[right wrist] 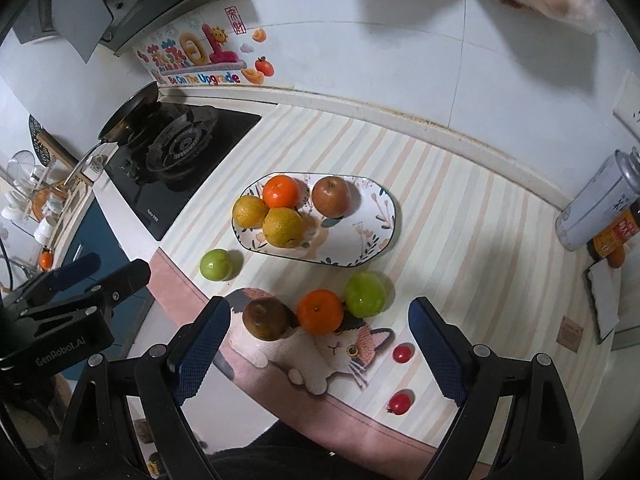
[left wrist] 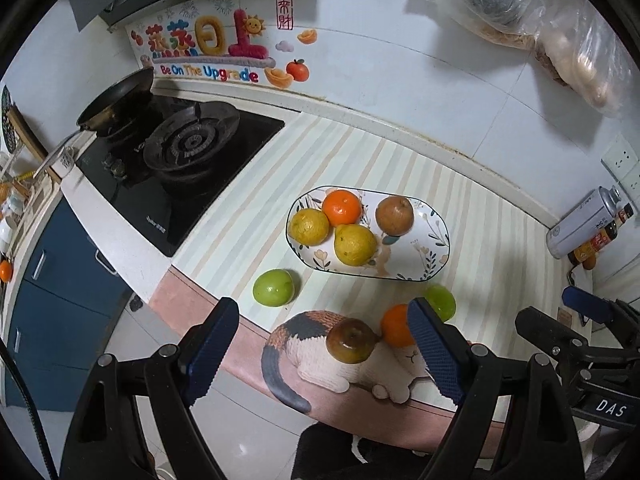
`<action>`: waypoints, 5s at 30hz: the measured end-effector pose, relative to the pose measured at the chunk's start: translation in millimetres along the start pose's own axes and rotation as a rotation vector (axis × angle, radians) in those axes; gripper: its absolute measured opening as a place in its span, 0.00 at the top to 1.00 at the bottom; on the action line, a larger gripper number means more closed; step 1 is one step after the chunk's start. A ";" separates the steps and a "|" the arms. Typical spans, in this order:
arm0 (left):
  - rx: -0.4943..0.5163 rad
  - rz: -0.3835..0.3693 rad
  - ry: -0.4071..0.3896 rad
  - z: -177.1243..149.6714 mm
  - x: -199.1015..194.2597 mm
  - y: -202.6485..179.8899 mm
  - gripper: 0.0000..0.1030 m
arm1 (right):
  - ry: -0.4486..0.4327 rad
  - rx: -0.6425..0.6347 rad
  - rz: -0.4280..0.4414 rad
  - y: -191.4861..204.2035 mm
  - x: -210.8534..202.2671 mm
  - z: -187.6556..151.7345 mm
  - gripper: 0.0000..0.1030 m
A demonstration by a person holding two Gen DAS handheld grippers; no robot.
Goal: Organize fruits
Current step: 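Withdraw both grippers from the plate back toward the cat mat, then grasp a brown round fruit with the left gripper while the right grasps an orange, then carry the brown fruit and orange onto the deer plate and open both grippers, then withdraw both grippers from the plate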
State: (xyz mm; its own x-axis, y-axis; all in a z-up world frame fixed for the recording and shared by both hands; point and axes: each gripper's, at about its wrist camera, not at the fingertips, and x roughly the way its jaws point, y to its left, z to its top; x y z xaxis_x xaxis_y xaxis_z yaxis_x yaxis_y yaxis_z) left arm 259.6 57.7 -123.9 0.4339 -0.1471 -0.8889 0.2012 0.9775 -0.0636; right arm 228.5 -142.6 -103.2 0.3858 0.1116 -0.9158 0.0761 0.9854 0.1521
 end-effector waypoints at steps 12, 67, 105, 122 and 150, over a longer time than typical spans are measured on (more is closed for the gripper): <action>0.003 0.064 0.153 -18.9 90.9 -1.9 0.00 | 0.230 0.220 0.162 -52.3 107.7 -7.2 0.10; 0.114 -0.088 0.391 -55.4 201.3 -39.9 0.41 | 0.472 0.266 0.123 -54.7 239.5 -61.8 0.37; -0.044 -0.169 0.316 61.9 225.1 -91.9 0.17 | 0.480 0.269 0.197 -94.4 276.1 119.5 0.18; -0.057 0.063 0.209 35.3 171.0 -13.0 0.17 | 0.290 0.016 -0.076 -63.4 194.9 78.4 0.09; -0.017 0.014 -0.015 -14.5 -14.6 -38.3 0.17 | 0.018 -0.114 -0.042 -18.5 -23.1 -16.2 0.09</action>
State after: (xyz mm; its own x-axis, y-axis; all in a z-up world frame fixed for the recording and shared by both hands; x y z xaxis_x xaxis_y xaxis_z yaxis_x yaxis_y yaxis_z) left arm 232.8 24.6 -115.1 0.4495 -0.1353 -0.8830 0.1801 0.9819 -0.0588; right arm 203.4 -161.4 -90.9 0.3679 0.0715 -0.9271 -0.0140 0.9974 0.0714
